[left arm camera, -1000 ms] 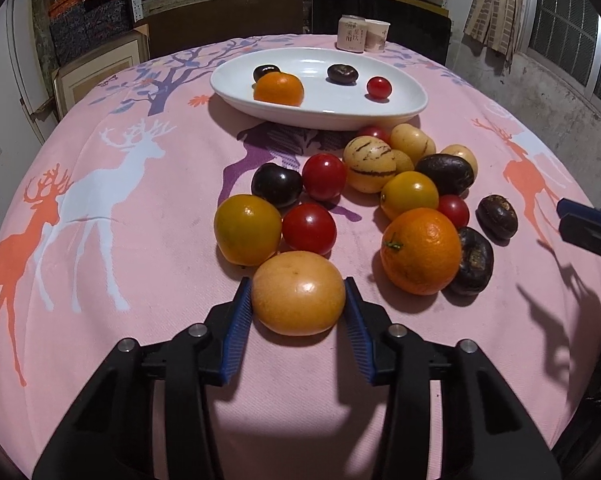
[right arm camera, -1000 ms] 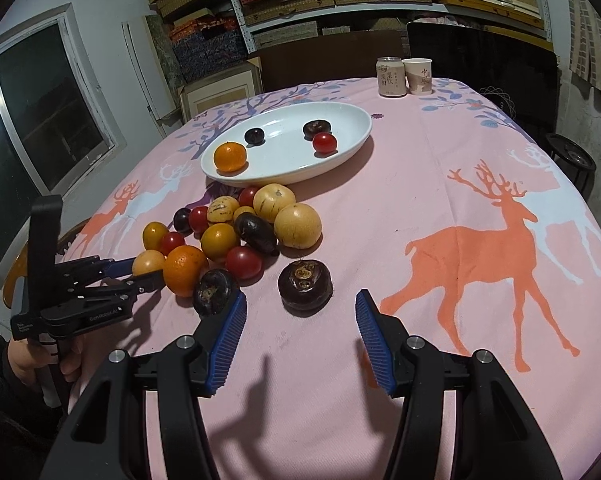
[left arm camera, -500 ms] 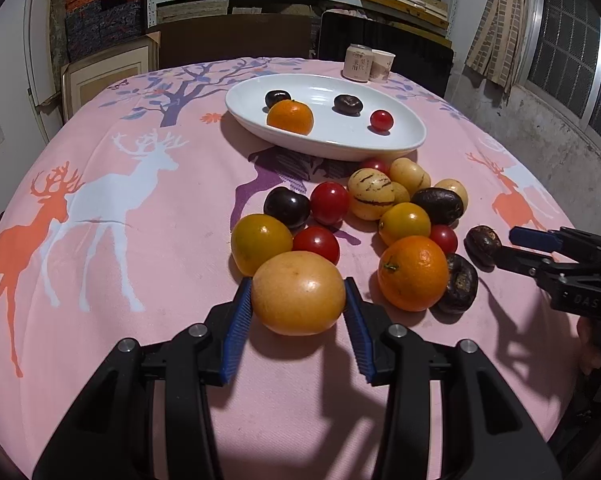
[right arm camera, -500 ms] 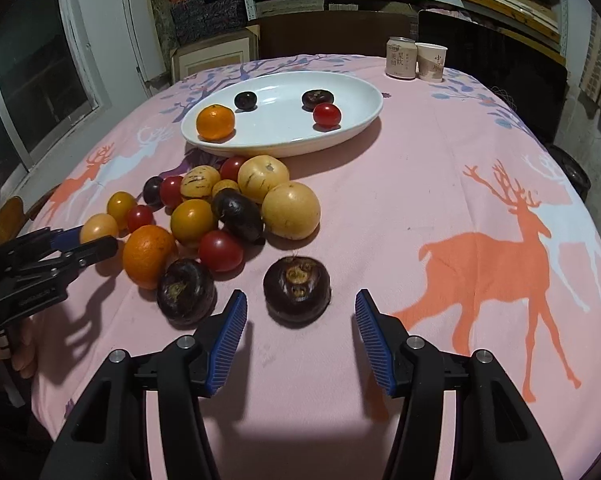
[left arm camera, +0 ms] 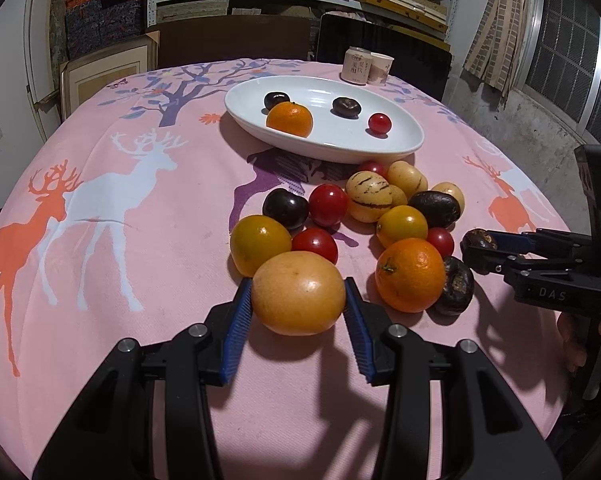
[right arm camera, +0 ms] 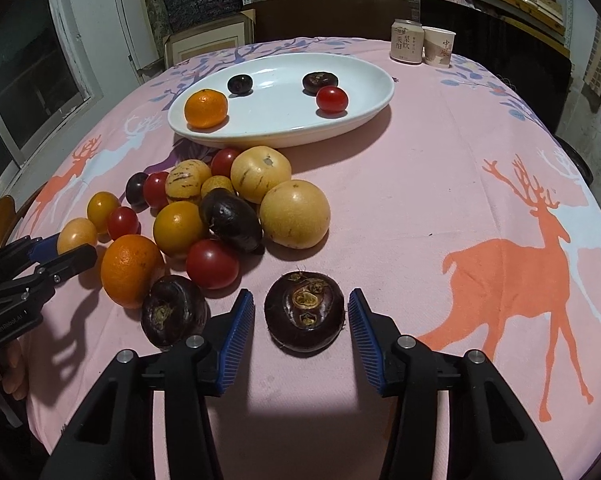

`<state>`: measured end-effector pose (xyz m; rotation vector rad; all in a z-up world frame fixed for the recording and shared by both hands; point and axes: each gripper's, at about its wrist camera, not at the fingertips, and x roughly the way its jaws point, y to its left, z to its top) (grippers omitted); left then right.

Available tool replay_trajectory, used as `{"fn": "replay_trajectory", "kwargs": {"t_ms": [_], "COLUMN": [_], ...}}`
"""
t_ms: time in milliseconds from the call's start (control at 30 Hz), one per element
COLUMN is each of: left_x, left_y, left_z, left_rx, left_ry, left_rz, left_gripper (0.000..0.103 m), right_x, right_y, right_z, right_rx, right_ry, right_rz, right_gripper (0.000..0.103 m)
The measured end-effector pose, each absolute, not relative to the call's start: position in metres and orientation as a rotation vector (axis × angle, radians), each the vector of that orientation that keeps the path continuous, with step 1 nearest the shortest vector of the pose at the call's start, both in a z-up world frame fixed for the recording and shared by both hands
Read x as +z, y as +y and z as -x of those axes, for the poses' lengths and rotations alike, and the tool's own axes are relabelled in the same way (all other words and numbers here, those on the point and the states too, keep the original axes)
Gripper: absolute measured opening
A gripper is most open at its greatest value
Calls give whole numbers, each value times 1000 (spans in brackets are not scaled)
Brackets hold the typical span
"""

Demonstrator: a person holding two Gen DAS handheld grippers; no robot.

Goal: Organize fruits
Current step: 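Grasp a pale orange round fruit with the left tool while the right tool grasps a dark purple fruit, then carry both fruits onto the white plate and open both tools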

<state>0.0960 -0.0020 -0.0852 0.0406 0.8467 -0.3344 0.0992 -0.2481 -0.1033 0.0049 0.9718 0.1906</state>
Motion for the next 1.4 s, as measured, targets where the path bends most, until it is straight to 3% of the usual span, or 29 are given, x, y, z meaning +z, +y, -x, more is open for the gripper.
{"fn": "replay_trajectory", "kwargs": {"t_ms": [100, 167, 833, 1100, 1400], "left_x": [-85, -86, -80, -37, -9], "left_y": [-2, -2, -5, -24, -91], "left_z": [-96, -96, -89, -101, -192], "left_rx": [-334, -334, -324, -368, -403], "left_ry": [848, 849, 824, 787, 775], "left_rz": [-41, -41, -68, -89, -139], "left_gripper": [44, 44, 44, 44, 44], "right_x": [-104, -105, -90, -42, 20], "right_y": [-248, -247, -270, -288, -313], "right_z": [-101, -101, -76, -87, -172], "right_rx": [184, 174, 210, 217, 197], "right_ry": [969, 961, 913, 812, 713], "right_rz": [-1, 16, -66, -61, -101], "right_gripper": [48, 40, 39, 39, 39]}}
